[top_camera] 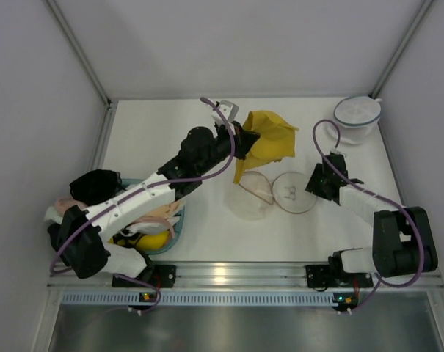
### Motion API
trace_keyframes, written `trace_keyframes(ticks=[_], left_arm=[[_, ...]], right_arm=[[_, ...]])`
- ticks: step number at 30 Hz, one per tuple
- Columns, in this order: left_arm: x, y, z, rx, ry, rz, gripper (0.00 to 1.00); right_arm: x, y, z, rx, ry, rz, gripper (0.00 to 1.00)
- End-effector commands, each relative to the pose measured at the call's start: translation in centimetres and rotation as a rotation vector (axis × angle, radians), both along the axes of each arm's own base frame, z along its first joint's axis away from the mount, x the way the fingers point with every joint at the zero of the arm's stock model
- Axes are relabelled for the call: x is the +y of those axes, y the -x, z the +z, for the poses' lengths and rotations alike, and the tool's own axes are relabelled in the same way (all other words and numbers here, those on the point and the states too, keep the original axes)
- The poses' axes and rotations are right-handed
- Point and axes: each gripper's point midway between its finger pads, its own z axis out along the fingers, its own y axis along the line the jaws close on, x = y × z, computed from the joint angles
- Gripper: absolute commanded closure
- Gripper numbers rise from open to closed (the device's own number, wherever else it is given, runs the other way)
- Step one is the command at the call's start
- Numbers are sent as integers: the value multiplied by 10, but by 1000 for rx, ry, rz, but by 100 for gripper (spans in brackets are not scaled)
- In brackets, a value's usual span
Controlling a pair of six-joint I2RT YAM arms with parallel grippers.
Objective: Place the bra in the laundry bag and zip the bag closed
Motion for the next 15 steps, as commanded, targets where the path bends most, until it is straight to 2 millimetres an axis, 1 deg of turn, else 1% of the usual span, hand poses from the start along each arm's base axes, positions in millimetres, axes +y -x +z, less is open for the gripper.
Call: trace_keyframes(ticks=[1, 2, 3, 4, 5, 6, 9, 10, 11, 12, 13, 15], left_arm=[[6, 2, 36, -91, 75, 12, 100], [6, 2, 35, -91, 72, 12, 100], [6, 1, 33, -88, 69, 12, 100], [6, 1, 34, -90, 69, 12, 100], [3, 5, 33, -90, 67, -15, 100], [1, 6, 34, -91, 68, -27, 100], [-1, 7, 37, -88, 77, -41, 100], [-4, 10, 37, -84, 77, -60, 100], [-4, 11, 39, -85, 80, -66, 100], [-5, 12, 45, -90, 90, -73, 100], [-6, 13, 46, -88, 92, -82, 100], [-8, 13, 51, -99, 94, -89, 100]], right_arm=[[2, -15, -3, -22, -8, 3, 54], [3, -16, -5, -19, -13, 8, 59], [3, -15, -8, -9, -11, 12, 74], [3, -15, -9, -2, -8, 18, 83], [3, -15, -9, 4, -5, 19, 95], [2, -12, -9, 18, 5, 27, 100], [1, -20, 18, -47, 15, 49, 100], [2, -24, 41, -104, 12, 55, 100], [3, -25, 55, -141, 8, 62, 100], [5, -28, 69, -179, 6, 80, 100], [8, -32, 100, -271, -5, 98, 100], [22, -33, 132, -367, -48, 177, 100]])
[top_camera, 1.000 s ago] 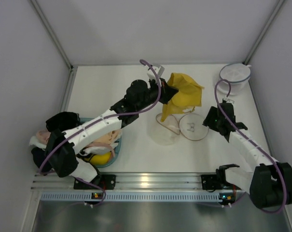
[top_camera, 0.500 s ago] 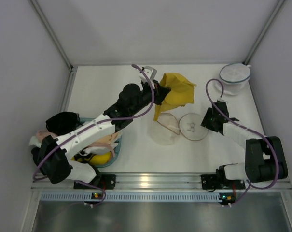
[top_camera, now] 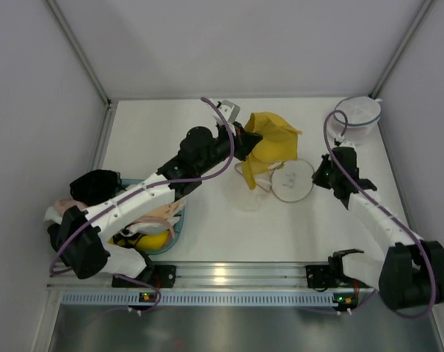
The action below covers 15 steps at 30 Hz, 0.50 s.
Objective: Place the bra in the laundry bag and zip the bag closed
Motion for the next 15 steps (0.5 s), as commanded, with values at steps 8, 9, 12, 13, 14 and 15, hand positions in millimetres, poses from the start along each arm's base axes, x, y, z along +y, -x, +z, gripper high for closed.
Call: trace_keyframes(ticks=[8, 9, 12, 13, 14, 15], left_arm=[[-5, -18, 57, -77, 111, 49, 100], [-4, -25, 60, -62, 131, 89, 100], [-6, -31, 63, -45, 196, 113, 100], [-6, -32, 64, -49, 222, 112, 100], [-6, -30, 56, -56, 240, 106, 100], [-7, -30, 57, -66, 272, 101, 100]], right_arm=[[42, -7, 154, -434, -108, 270, 100], [41, -5, 154, -430, -108, 270, 100], [39, 3, 162, -443, -111, 253, 100], [39, 4, 168, -455, -114, 250, 100], [38, 6, 171, -457, -122, 244, 100], [38, 8, 175, -465, -125, 242, 100]])
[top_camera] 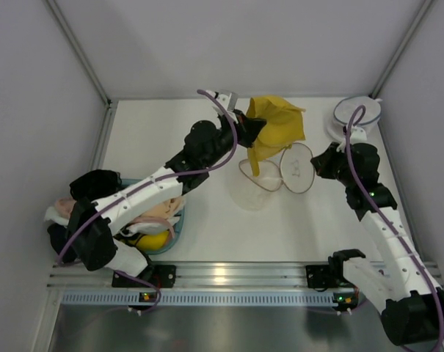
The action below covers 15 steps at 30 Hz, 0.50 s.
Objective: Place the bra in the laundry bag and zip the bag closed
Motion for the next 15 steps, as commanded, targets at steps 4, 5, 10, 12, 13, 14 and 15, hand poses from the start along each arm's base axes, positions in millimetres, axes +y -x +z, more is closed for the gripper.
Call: trace_keyframes(ticks=[4, 5, 10, 12, 13, 14, 15], left_arm=[[-8, -6, 20, -61, 180, -11, 100], [-11, -5, 9, -57, 171, -21, 100], [-24, 0, -19, -62, 161, -83, 100], [-24, 4, -33, -75, 127, -95, 100], [-24, 6, -37, -87, 112, -93, 100], [-23, 9, -51, -79, 80, -89, 100], [-23, 13, -56, -91, 57, -91, 100]], right_arm=[[1, 10, 50, -86, -28, 3, 100], [2, 11, 53, -92, -30, 8, 100], [7, 15, 69, -123, -48, 39, 100], [7, 17, 73, -125, -46, 40, 100], [6, 17, 74, -127, -45, 35, 100], [5, 17, 76, -132, -43, 31, 100], [5, 18, 78, -135, -44, 30, 100]])
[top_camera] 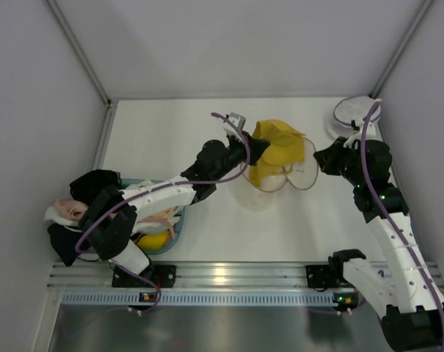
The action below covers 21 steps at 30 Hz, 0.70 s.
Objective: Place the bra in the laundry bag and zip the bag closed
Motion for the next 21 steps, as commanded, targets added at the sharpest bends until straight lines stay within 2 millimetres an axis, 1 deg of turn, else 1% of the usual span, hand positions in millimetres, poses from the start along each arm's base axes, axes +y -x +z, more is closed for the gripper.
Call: trace_keyframes(ticks=[1, 2, 4, 5, 6, 8, 9, 11, 12, 13, 15, 16, 17, 19, 20, 21], left_arm=[[-1, 17, 21, -127, 40, -43, 100], [1, 22, 8, -113, 16, -53, 100], [5, 27, -4, -102, -9, -63, 100], [9, 36, -17, -87, -33, -86, 100], [11, 38, -24, -83, -57, -93, 100], [16, 42, -49, -41, -131, -98, 100], [18, 40, -58, -27, -154, -84, 100], [25, 36, -85, 29, -214, -45, 100], [28, 33, -92, 34, -241, -26, 100], [33, 28, -102, 53, -274, 12, 100], [31, 23, -112, 60, -315, 20, 100], [30, 20, -115, 64, -330, 23, 100], [29, 17, -127, 94, -372, 27, 100], [26, 13, -137, 116, -411, 29, 100], [22, 13, -144, 126, -446, 17, 100], [20, 14, -146, 123, -464, 4, 100]], right_arm=[[1, 3, 34, -74, -17, 1, 100], [-1, 3, 36, -76, -14, -8, 100], [-4, 2, 40, -75, -10, -24, 100], [-7, 2, 42, -76, -3, -39, 100], [-7, 2, 45, -81, -3, -44, 100], [-6, 2, 53, -98, -7, -38, 100], [-5, 3, 61, -113, -11, -31, 100], [0, 5, 69, -124, -26, -1, 100], [3, 5, 77, -136, -30, 13, 100], [5, 7, 78, -128, -28, 27, 100], [7, 9, 86, -143, -21, 49, 100], [9, 12, 86, -138, -15, 66, 100], [10, 13, 91, -147, -13, 73, 100], [9, 15, 94, -149, 0, 75, 100], [8, 16, 97, -151, 5, 74, 100], [6, 16, 97, -148, 12, 66, 100]])
